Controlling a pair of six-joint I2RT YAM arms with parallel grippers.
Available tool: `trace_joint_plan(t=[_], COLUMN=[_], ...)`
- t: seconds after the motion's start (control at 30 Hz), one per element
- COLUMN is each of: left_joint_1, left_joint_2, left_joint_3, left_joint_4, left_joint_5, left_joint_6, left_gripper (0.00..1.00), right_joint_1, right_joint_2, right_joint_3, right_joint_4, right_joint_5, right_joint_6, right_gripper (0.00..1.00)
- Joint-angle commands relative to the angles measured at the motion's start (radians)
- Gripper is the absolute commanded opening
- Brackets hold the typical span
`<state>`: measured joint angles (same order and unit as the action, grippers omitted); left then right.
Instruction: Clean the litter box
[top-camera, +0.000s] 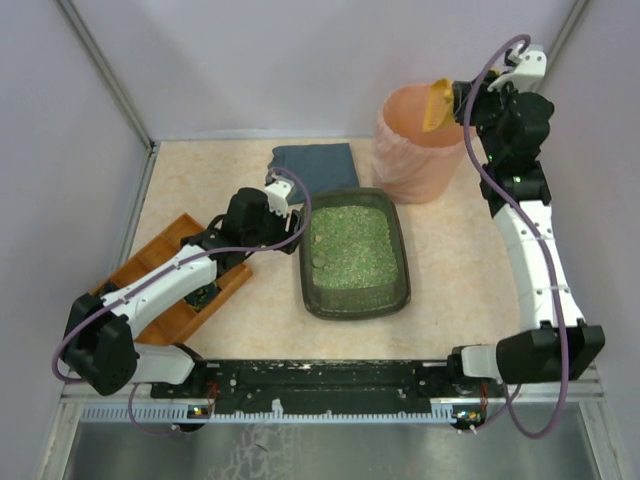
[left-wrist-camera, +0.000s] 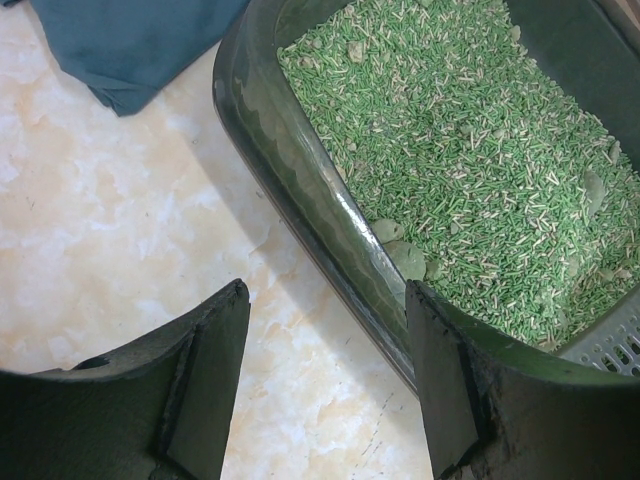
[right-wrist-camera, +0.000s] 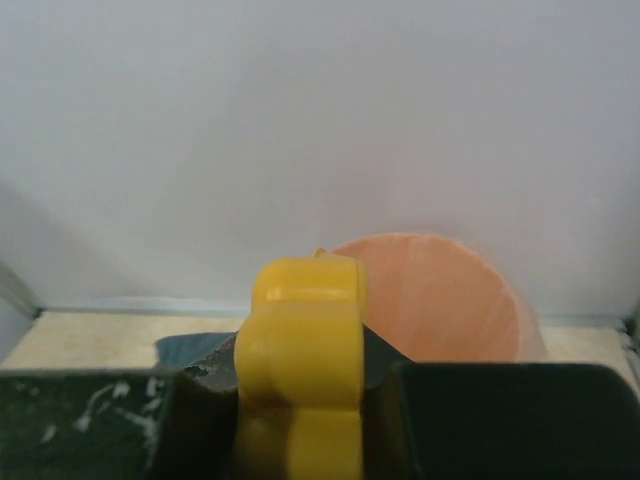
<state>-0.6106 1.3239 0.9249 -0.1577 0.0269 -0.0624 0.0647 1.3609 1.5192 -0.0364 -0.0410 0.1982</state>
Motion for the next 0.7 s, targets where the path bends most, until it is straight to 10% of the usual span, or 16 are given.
trace_joint_plan(t=[0.0,0.37,0.67], left_joint_1=[0.002,0.002,0.001], left_joint_2=[0.006,0.015,0.038], left_joint_3=[0.020,0.024,0.034], left_joint_4=[0.004,0.004,-0.003], left_joint_5=[0.007,0.026,0.060], left_joint_6=[0.009,0.009,0.011], left_gripper=[0.70,0.70,0.69], right_joint_1=[0.004,0.017,0.246], right_joint_2=[-0.119,-0.243,-0.240], right_joint_3=[-0.092,-0.337,-0.362], right_joint_4=[0.122,0.183,-0.110], right_joint_5=[-0.278,-0.573,-0.311], right_joint_6=[0.093,0.237,0.055], right_gripper=[0.00,0.00,0.00])
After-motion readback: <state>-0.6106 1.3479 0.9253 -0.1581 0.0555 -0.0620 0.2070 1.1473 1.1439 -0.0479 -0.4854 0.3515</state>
